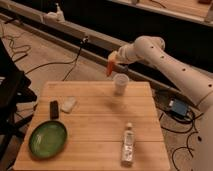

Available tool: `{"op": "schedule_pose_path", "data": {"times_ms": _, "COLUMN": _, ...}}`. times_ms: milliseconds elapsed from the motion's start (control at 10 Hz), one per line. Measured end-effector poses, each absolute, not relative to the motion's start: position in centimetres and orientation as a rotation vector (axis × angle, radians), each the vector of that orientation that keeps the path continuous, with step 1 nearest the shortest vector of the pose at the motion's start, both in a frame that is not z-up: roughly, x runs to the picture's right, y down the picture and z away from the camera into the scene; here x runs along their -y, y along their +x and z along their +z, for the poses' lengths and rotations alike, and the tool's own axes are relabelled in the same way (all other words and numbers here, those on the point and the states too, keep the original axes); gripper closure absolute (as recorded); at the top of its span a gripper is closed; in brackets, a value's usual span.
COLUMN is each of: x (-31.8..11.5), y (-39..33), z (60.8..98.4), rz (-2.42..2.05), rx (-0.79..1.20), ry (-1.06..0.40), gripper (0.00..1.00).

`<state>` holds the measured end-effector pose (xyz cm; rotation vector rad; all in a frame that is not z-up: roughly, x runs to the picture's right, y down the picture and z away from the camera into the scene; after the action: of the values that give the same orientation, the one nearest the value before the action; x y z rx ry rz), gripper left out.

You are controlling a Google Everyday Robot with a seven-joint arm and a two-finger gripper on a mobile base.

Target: Place the pepper in the ceramic cup

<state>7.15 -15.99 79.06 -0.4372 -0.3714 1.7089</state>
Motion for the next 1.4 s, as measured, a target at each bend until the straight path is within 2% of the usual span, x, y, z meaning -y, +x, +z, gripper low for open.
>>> {"op": "schedule_pose_path", "data": {"times_ms": 300, "x": 16.3, "y": 7.6, "z": 79.3, "rz": 1.713, "rx": 0.369, "ry": -0.420, "gripper": 1.00}}
{"op": "schedule_pose_path", "data": {"times_ms": 800, "x": 19.3, "y": 15.5, "z": 82.7, "rz": 1.773, "rx": 0.333, "ry": -0.189, "gripper": 1.00}}
{"op": "schedule_pose_path", "data": {"times_ms": 1100, "x": 17.6, "y": 17.5, "z": 84.6, "rz": 1.857, "rx": 0.310, "ry": -0.183, "gripper": 0.98}}
{"op": "schedule_pose_path", "data": {"times_ms": 1200, "x": 16.4, "y": 17.3, "z": 85.5, "rz": 1.878, "rx": 0.291, "ry": -0.200, "gripper": 0.91}}
{"op": "schedule_pose_path", "data": {"times_ms": 1400, "x": 14.1, "y": 16.7, "z": 87.3, "rz": 1.910, "rx": 0.249, "ry": -0.236, "gripper": 0.69}}
